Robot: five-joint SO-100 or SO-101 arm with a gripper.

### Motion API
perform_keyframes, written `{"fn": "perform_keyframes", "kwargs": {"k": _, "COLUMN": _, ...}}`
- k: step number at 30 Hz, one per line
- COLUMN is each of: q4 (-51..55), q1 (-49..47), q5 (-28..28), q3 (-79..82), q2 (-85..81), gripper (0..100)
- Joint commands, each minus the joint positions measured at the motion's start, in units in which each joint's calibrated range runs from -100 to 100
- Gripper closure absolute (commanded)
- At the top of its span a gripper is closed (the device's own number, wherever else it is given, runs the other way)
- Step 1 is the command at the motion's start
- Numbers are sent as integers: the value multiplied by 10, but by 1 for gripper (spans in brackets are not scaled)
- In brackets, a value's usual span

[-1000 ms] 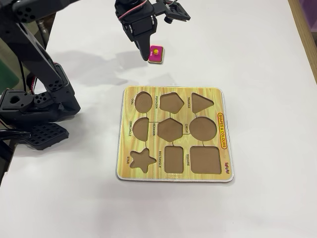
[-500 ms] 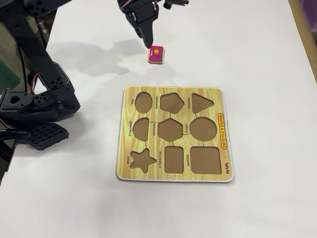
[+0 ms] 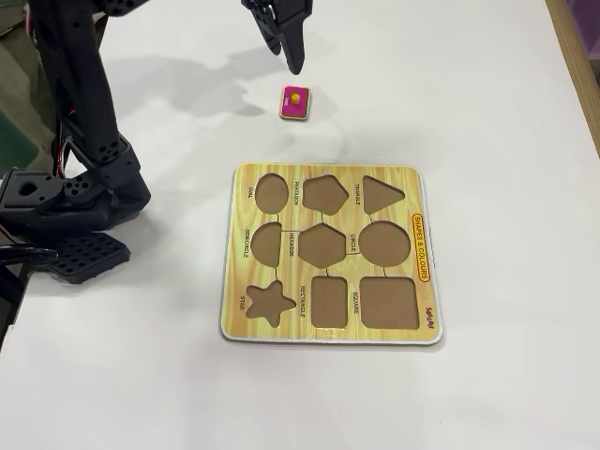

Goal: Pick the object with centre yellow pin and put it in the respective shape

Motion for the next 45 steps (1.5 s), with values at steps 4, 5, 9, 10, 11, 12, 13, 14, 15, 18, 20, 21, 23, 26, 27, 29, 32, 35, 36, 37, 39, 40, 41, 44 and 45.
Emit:
{"fn": "perform_keyframes", "kwargs": {"k": 4, "q4": -20, "q1": 9, "q5": 2, "q3": -68, "q2": 47, "gripper": 83}}
{"fn": "perform_keyframes", "kwargs": {"k": 5, "q4": -31, "q1": 9, "q5": 2, "q3": -71, "q2": 59, "gripper": 83}}
{"fn": "perform_keyframes", "kwargs": {"k": 9, "q4": -32, "q1": 2, "q5": 2, "q3": -72, "q2": 90, "gripper": 83}}
{"fn": "perform_keyframes", "kwargs": {"k": 10, "q4": -31, "q1": 1, "q5": 4, "q3": -72, "q2": 94, "gripper": 83}}
{"fn": "perform_keyframes", "kwargs": {"k": 11, "q4": -31, "q1": 0, "q5": 4, "q3": -72, "q2": 99, "gripper": 83}}
{"fn": "perform_keyframes", "kwargs": {"k": 12, "q4": -31, "q1": -1, "q5": 4, "q3": -72, "q2": 103, "gripper": 83}}
{"fn": "perform_keyframes", "kwargs": {"k": 13, "q4": -31, "q1": -1, "q5": 4, "q3": -72, "q2": 108, "gripper": 83}}
{"fn": "perform_keyframes", "kwargs": {"k": 14, "q4": -31, "q1": -2, "q5": 4, "q3": -73, "q2": 114, "gripper": 83}}
{"fn": "perform_keyframes", "kwargs": {"k": 15, "q4": -32, "q1": -2, "q5": 4, "q3": -74, "q2": 122, "gripper": 83}}
{"fn": "perform_keyframes", "kwargs": {"k": 18, "q4": -31, "q1": -3, "q5": 5, "q3": -96, "q2": 151, "gripper": 83}}
{"fn": "perform_keyframes", "kwargs": {"k": 20, "q4": -31, "q1": -3, "q5": 15, "q3": -112, "q2": 161, "gripper": 83}}
{"fn": "perform_keyframes", "kwargs": {"k": 21, "q4": -31, "q1": -3, "q5": 17, "q3": -118, "q2": 164, "gripper": 83}}
{"fn": "perform_keyframes", "kwargs": {"k": 23, "q4": -31, "q1": -3, "q5": 17, "q3": -119, "q2": 168, "gripper": 83}}
{"fn": "perform_keyframes", "kwargs": {"k": 26, "q4": -31, "q1": -3, "q5": 17, "q3": -119, "q2": 170, "gripper": 83}}
{"fn": "perform_keyframes", "kwargs": {"k": 27, "q4": -31, "q1": -3, "q5": 17, "q3": -117, "q2": 170, "gripper": 83}}
{"fn": "perform_keyframes", "kwargs": {"k": 29, "q4": -31, "q1": -3, "q5": 17, "q3": -113, "q2": 171, "gripper": 83}}
{"fn": "perform_keyframes", "kwargs": {"k": 32, "q4": -31, "q1": -3, "q5": 18, "q3": -113, "q2": 189, "gripper": 83}}
{"fn": "perform_keyframes", "kwargs": {"k": 35, "q4": -31, "q1": -7, "q5": 18, "q3": -120, "q2": 202, "gripper": 83}}
{"fn": "perform_keyframes", "kwargs": {"k": 36, "q4": -31, "q1": -10, "q5": 18, "q3": -121, "q2": 203, "gripper": 83}}
{"fn": "perform_keyframes", "kwargs": {"k": 37, "q4": -31, "q1": -11, "q5": 18, "q3": -121, "q2": 205, "gripper": 83}}
{"fn": "perform_keyframes", "kwargs": {"k": 39, "q4": -31, "q1": -12, "q5": 18, "q3": -121, "q2": 207, "gripper": 83}}
{"fn": "perform_keyframes", "kwargs": {"k": 40, "q4": -31, "q1": -12, "q5": 18, "q3": -121, "q2": 208, "gripper": 83}}
{"fn": "perform_keyframes", "kwargs": {"k": 41, "q4": -31, "q1": -13, "q5": 18, "q3": -121, "q2": 208, "gripper": 83}}
{"fn": "perform_keyframes", "kwargs": {"k": 44, "q4": -37, "q1": -13, "q5": 18, "q3": -120, "q2": 208, "gripper": 83}}
{"fn": "perform_keyframes", "kwargs": {"k": 45, "q4": -40, "q1": -13, "q5": 18, "q3": -120, "q2": 208, "gripper": 83}}
